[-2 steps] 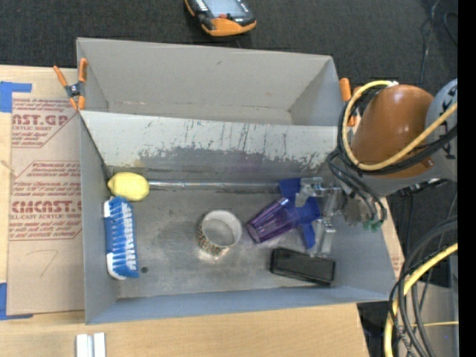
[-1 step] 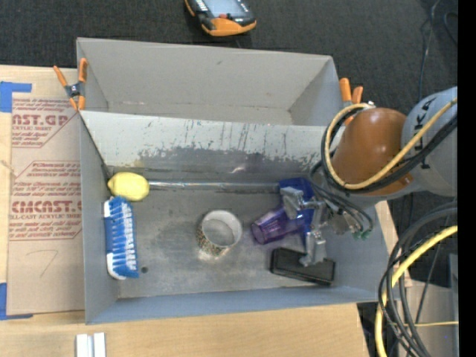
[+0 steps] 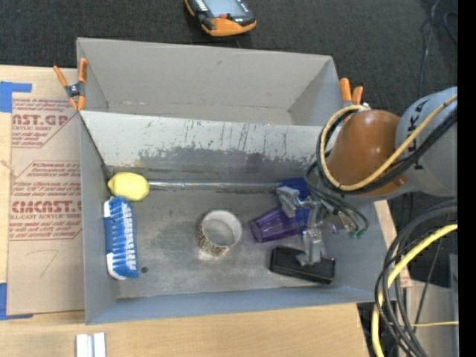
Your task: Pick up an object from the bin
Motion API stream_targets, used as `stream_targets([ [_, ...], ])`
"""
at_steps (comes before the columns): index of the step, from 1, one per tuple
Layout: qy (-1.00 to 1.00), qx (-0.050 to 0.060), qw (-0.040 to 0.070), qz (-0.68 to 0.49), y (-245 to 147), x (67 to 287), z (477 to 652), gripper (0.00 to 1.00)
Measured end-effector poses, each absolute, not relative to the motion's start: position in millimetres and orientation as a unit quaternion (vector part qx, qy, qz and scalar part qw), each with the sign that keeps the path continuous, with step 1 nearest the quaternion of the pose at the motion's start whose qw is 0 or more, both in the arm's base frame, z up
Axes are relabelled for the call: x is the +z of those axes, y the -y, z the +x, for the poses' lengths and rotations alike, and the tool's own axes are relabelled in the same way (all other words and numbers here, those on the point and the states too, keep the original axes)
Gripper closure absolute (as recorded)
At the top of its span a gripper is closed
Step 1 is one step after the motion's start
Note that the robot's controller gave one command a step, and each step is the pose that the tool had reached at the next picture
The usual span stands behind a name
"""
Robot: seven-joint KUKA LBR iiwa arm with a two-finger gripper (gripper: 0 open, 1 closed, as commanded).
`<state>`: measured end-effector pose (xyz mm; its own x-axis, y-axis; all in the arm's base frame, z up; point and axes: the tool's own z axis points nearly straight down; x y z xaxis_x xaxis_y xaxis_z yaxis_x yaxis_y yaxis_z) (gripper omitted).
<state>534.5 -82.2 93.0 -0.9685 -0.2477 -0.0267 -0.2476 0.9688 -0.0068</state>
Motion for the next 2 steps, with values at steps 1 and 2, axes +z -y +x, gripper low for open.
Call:
stream_targets([
  [1,-0.97,-0.002,0.013,-0.244,94.3,89.7,586.2,1.0],
  [2,-0.969,-0.002,0.013,-0.245,94.3,89.7,586.2,1.0],
])
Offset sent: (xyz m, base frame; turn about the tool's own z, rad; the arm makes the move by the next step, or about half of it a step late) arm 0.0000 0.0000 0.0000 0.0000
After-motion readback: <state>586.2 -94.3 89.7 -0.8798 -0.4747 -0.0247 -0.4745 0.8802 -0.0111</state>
